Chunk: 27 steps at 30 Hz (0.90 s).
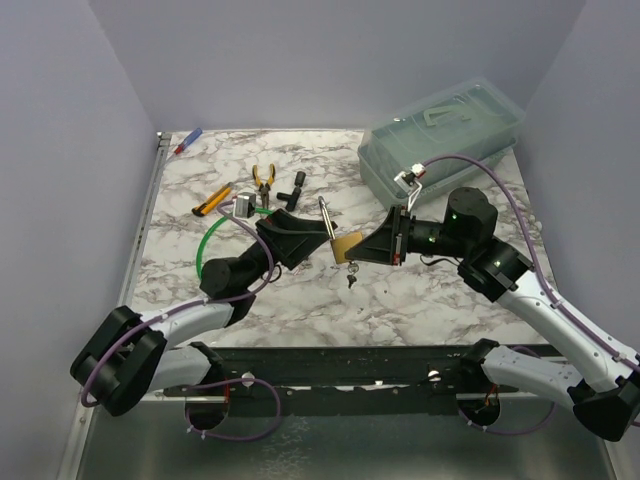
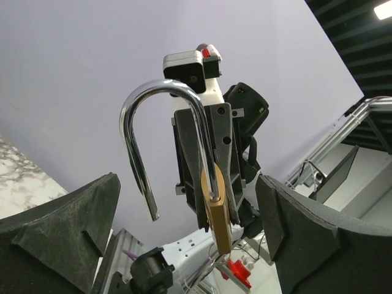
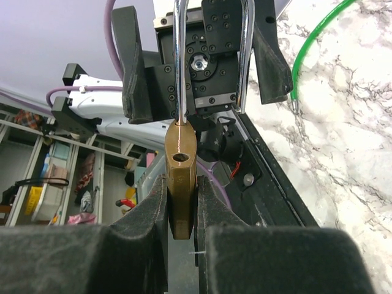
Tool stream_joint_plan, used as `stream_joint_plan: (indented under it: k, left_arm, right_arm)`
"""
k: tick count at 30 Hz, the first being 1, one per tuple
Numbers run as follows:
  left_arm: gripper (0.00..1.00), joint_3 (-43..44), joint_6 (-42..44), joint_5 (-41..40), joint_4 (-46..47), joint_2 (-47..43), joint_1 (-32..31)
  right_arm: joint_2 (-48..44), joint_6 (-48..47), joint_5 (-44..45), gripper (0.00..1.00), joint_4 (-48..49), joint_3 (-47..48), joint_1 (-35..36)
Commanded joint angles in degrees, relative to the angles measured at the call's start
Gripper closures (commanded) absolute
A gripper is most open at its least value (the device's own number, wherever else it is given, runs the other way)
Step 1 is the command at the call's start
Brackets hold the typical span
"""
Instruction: Unlock with the key
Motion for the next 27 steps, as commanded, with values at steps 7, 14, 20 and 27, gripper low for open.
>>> stream_joint_plan:
  k: [7,14,20,27]
  left_arm:
    - [0.07,3.7,-3.6,4.2,7.7,4.7,0.6]
    - [0.29,3.9,-4.5,4.4,7.4,5.5,0.7]
    - [0.44,3.6,-4.0,4.1,2.6,4.6,0.8]
    - [0.59,3.2,-2.9,-0.2,-9.1,3.0,0.8]
  right_arm:
    - [-0.4,1.6,-4.9,1.00,6.5,-0.8,-0.1]
    - [-0.5,-1.4,-0.5,1.00,1.0,-0.1,-0.1]
    - [0.1,-4.7,6.3,1.00,-5.0,1.7,-0.1]
    - [1.4,-6.7,9.1,1.00,-6.7,2.3,-0.1]
